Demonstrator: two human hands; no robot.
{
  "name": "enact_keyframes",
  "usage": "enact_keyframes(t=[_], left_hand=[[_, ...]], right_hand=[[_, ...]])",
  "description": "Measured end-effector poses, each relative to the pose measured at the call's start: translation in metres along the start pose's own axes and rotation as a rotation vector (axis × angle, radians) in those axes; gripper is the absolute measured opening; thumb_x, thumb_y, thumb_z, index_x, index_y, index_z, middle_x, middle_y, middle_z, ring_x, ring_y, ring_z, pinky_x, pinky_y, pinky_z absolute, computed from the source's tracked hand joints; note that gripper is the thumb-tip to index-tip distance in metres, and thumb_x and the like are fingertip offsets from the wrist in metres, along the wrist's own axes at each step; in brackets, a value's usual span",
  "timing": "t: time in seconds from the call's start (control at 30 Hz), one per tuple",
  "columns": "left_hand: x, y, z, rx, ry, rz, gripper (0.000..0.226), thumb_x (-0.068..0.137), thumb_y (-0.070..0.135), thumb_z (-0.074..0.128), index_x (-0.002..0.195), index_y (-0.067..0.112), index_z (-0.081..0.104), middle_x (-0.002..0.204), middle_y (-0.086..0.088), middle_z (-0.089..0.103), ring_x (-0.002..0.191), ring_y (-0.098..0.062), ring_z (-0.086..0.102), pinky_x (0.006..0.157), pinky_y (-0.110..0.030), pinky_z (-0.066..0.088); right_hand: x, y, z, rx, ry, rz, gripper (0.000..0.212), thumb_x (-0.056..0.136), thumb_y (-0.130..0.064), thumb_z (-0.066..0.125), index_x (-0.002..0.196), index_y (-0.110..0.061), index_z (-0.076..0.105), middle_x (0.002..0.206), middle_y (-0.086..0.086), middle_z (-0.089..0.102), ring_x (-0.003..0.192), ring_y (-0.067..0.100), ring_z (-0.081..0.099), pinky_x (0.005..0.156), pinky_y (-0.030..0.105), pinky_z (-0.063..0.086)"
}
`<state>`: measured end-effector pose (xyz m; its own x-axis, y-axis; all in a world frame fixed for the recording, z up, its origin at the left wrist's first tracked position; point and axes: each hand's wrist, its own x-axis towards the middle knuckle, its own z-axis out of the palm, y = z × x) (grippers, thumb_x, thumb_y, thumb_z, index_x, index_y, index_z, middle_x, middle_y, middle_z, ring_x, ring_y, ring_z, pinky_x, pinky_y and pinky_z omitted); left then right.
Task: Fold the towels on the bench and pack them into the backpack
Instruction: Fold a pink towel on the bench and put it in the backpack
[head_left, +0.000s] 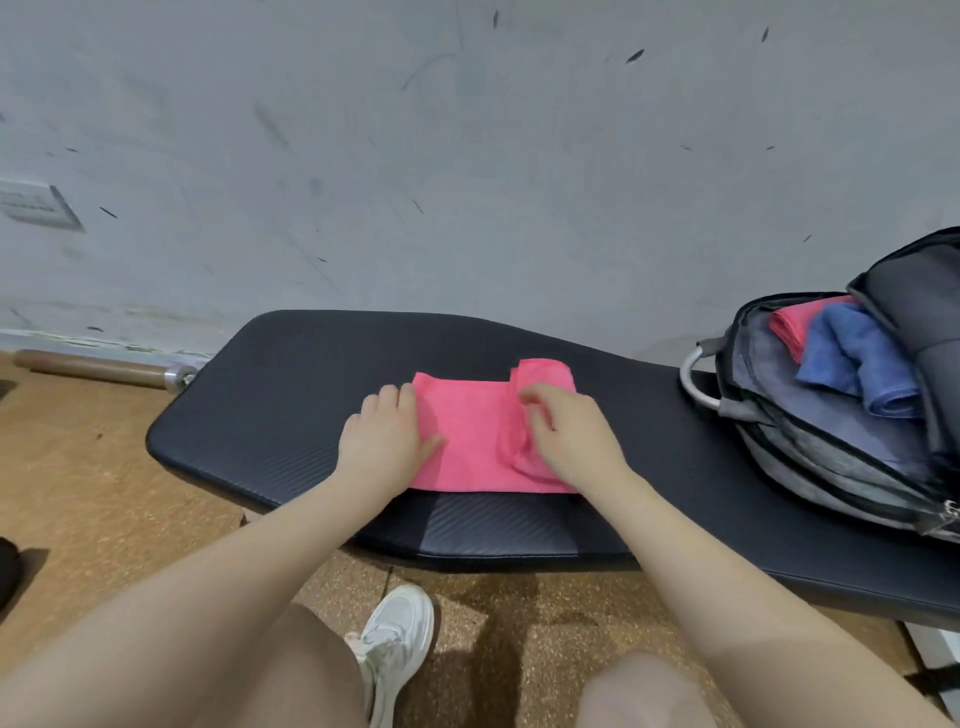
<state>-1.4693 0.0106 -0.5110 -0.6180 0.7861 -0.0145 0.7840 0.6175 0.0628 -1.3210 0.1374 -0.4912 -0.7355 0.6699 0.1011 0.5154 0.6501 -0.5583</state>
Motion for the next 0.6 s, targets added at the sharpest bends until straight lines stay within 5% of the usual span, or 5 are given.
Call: enact_keyframes(t=[0.07,0.23,0.37,0.5,0.6], left_hand=[[-0.003,-0.002,0.002,-0.029,-0.014,-0.155,0.065,0.086,0.057,0.046,0.124,0.004,0.039,0.121,-0.01,0.045,0.111,-0.027,0.047,0.08,-0.036,0.044],[0.001,-0.004,0.0,-0.157,-0.172,-0.311,0.065,0.087,0.058,0.045,0.12,0.002,0.046,0.123,-0.015,0.045,0.117,-0.032,0.043,0.09,-0.041,0.041],[0.01,-0.004,-0.006,-0.3,-0.263,-0.296,0.047,0.089,0.045,0.049,0.113,0.005,0.051,0.12,-0.014,0.047,0.116,-0.032,0.042,0.092,-0.039,0.038],[0.008,0.003,-0.021,-0.718,-0.126,-0.202,0.018,0.087,0.019,0.053,0.076,0.015,0.04,0.075,0.003,0.046,0.068,-0.013,0.044,0.053,-0.023,0.031],[0.005,0.021,-0.032,-0.887,-0.019,-0.081,0.014,0.082,0.01,0.057,0.086,0.014,0.044,0.078,0.007,0.049,0.07,-0.01,0.046,0.055,-0.021,0.034]], right_hand=[[0.006,0.018,-0.003,-0.194,0.065,-0.052,0.039,0.091,-0.009,0.041,0.127,-0.018,0.054,0.132,0.001,0.055,0.126,0.021,0.043,0.102,0.035,0.033],[0.008,0.029,0.017,-0.386,-0.299,-0.111,0.066,0.095,-0.048,0.035,0.149,-0.016,0.012,0.159,-0.001,0.002,0.146,0.019,-0.008,0.116,0.039,-0.008],[0.007,0.015,0.032,-0.508,-0.325,-0.175,0.074,0.093,-0.059,0.024,0.149,-0.019,-0.002,0.158,0.0,-0.009,0.145,0.02,-0.015,0.116,0.042,-0.012],[0.01,0.013,0.033,-0.524,-0.379,-0.111,0.076,0.092,-0.061,0.025,0.149,-0.023,-0.007,0.157,-0.002,-0.013,0.144,0.019,-0.017,0.116,0.044,-0.012],[0.016,0.018,0.027,-0.128,-0.4,-0.012,0.065,0.093,-0.044,0.045,0.148,-0.021,0.018,0.158,-0.003,0.005,0.146,0.017,-0.006,0.116,0.041,-0.007]])
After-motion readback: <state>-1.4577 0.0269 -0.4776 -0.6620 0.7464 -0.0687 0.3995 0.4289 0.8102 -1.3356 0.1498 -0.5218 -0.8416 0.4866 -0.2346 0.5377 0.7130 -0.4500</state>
